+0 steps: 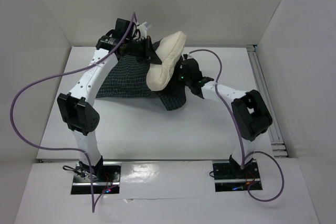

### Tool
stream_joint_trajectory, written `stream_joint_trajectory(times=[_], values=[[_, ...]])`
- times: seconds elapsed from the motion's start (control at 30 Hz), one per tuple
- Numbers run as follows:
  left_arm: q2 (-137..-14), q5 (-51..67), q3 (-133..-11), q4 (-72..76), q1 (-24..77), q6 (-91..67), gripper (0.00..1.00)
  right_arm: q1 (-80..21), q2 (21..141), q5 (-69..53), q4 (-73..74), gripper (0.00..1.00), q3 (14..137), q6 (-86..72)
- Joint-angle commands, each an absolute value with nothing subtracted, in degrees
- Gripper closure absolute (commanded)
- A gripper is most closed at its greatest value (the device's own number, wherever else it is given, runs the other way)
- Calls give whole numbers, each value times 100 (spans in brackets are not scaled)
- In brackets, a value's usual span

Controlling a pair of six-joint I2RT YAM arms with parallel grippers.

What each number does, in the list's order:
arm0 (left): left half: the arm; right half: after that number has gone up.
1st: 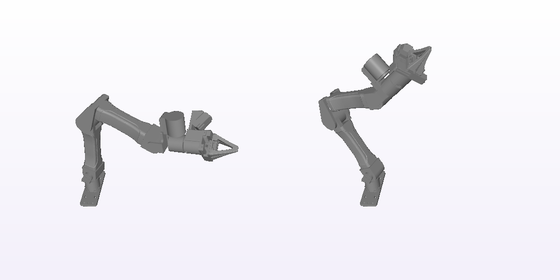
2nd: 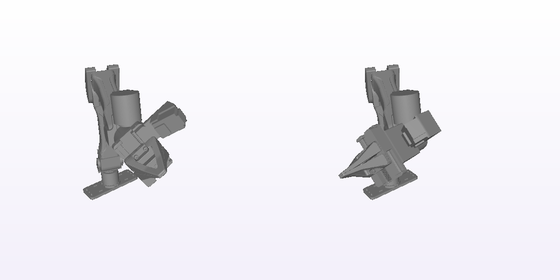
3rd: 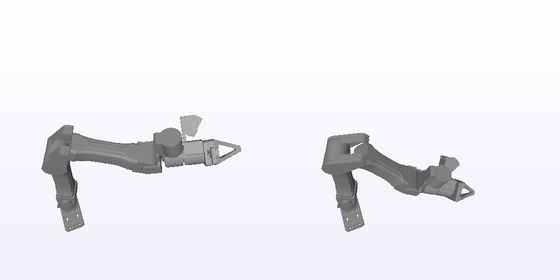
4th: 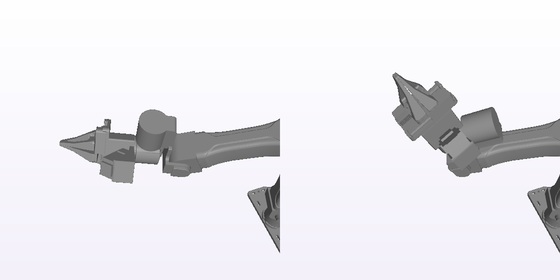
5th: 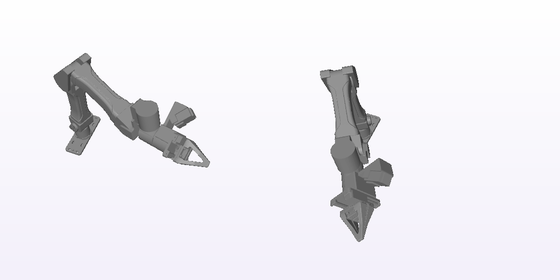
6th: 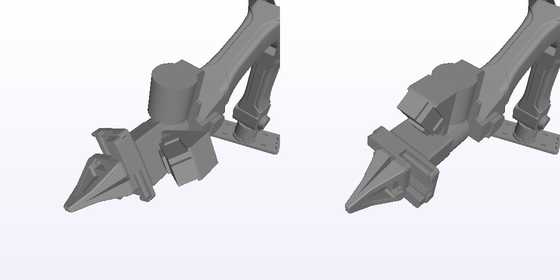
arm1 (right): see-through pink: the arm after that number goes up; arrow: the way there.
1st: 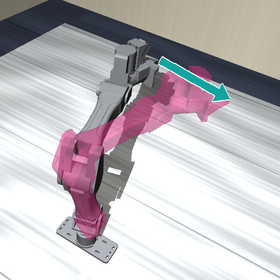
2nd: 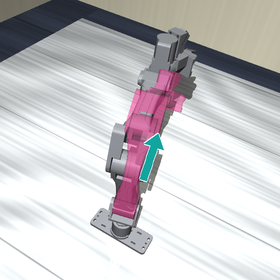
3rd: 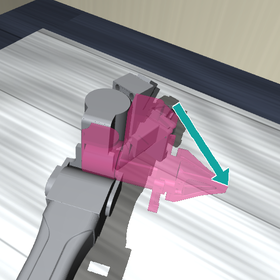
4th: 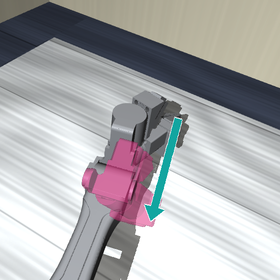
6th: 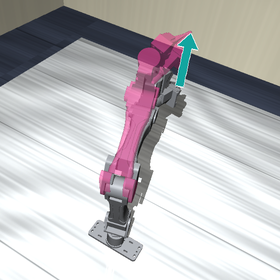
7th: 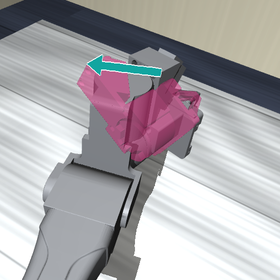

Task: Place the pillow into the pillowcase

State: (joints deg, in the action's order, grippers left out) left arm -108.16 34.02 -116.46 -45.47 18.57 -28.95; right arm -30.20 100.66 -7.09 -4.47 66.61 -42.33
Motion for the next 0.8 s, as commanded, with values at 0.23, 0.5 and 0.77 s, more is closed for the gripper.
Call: stream_joint_trajectory(times=[0.23, 0.5, 0.77], values=[[-10433, 4351, -11514, -3902, 1670, -3270, 100, -3164, 10968, -466, -1871, 23, 7242, -4315], [-10126, 4534, -10530, -3270, 1609, -3524, 100, -3217, 11514, 174, -2064, 61, 7473, -4763], [-9853, 4360, -10029, -3059, 1380, -3665, 100, -2708, 10987, -141, -2268, 100, 6734, -4861]])
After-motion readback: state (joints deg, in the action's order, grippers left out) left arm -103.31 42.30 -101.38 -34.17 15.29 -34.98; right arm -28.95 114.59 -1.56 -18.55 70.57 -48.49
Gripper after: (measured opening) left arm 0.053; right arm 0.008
